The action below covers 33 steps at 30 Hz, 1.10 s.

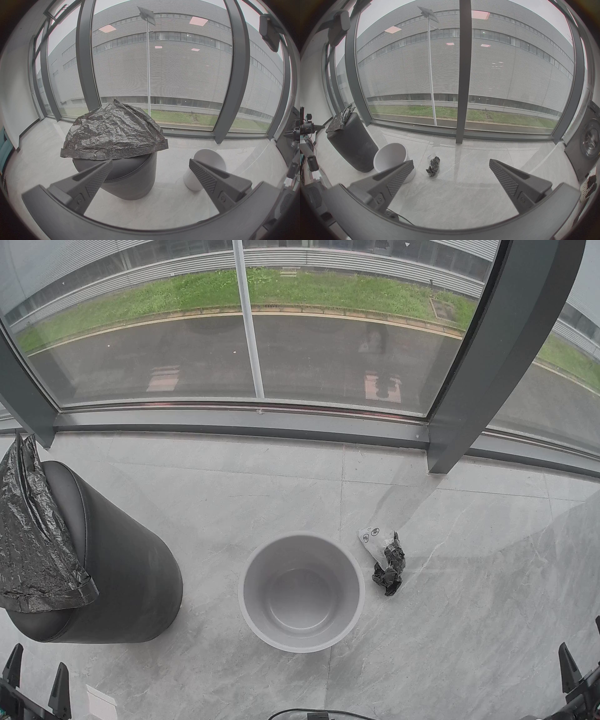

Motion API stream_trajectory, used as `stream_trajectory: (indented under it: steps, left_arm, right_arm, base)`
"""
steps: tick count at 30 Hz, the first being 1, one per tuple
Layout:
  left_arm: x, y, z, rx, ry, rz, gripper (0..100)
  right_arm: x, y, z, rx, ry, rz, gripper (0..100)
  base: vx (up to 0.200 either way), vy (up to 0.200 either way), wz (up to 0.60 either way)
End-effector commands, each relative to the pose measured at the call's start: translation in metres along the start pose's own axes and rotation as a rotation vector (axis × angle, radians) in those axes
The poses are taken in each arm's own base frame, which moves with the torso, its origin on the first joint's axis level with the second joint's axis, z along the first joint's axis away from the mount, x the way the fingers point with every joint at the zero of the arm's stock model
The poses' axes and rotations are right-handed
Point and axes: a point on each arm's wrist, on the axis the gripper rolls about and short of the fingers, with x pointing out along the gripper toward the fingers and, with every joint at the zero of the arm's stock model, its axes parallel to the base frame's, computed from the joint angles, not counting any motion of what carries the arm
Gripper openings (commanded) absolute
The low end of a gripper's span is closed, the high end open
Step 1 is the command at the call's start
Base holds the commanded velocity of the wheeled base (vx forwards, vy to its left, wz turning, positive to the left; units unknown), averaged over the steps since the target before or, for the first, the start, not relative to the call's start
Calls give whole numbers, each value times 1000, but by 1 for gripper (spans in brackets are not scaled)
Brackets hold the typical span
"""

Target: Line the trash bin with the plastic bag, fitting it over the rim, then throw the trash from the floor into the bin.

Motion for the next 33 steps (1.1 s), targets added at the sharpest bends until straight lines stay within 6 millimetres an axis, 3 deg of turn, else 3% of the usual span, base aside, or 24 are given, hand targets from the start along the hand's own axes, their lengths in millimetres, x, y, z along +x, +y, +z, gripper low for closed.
stream_trajectory:
  steps: [1, 2, 5, 7, 10, 13, 14, 15, 16, 19, 21, 22, 28, 29, 33]
  left_arm:
    - [0, 0, -4, 8, -6, -1, 100]
    - [0, 0, -4, 12, -14, -2, 100]
    - [-13, -1, 59, 22, -229, -29, 100]
    - [-14, -2, 93, 19, -235, -80, 100]
    - [-13, -2, 104, 36, -200, -107, 100]
    - [-10, -2, 102, 59, -173, -123, 100]
    - [0, -4, 89, 146, -79, -173, 100]
    - [5, -5, 80, 200, -29, -183, 100]
    - [6, -5, 79, 216, -19, -182, 100]
    - [21, -6, 62, 411, 113, -204, 100]
    - [24, -6, 59, 448, 132, -207, 100]
    - [31, -6, 56, 560, 176, -183, 100]
    - [38, -6, 62, 697, 185, -159, 100]
    - [39, -6, 68, 806, 172, -157, 100]
    - [43, -5, 75, 978, 183, -131, 100]
  right_arm:
    - [0, 0, -4, -11, -4, 7, 100]
    - [-1, 0, -2, -14, -15, 8, 100]
    - [-16, 1, 66, 56, -186, 148, 100]
    - [-18, 1, 103, 147, -174, 221, 100]
    - [-2, 2, 132, 146, -111, 289, 100]
    - [5, 3, 136, 137, -92, 314, 100]
    - [30, 4, 144, 104, -45, 373, 100]
    - [42, 4, 147, 96, -30, 397, 100]
    - [45, 5, 147, 97, -25, 402, 100]
    - [82, 7, 150, 106, 44, 442, 100]
    - [89, 8, 151, 112, 53, 460, 100]
    - [105, 14, 151, 116, 68, 513, 100]
    - [139, 28, 145, 122, 130, 559, 100]
    - [150, 33, 142, 130, 139, 578, 100]
    - [167, 38, 137, 189, 141, 579, 100]
  base:
    - [0, 0, 0]
    - [0, 0, 0]
    - [0, 0, 0]
    - [0, 0, 0]
    - [0, 0, 0]
    - [0, 0, 0]
    - [0, 0, 0]
    - [0, 0, 0]
    - [0, 0, 0]
    - [0, 0, 0]
    - [0, 0, 0]
    - [0, 0, 0]
    - [0, 0, 0]
    - [0, 0, 0]
    - [0, 0, 0]
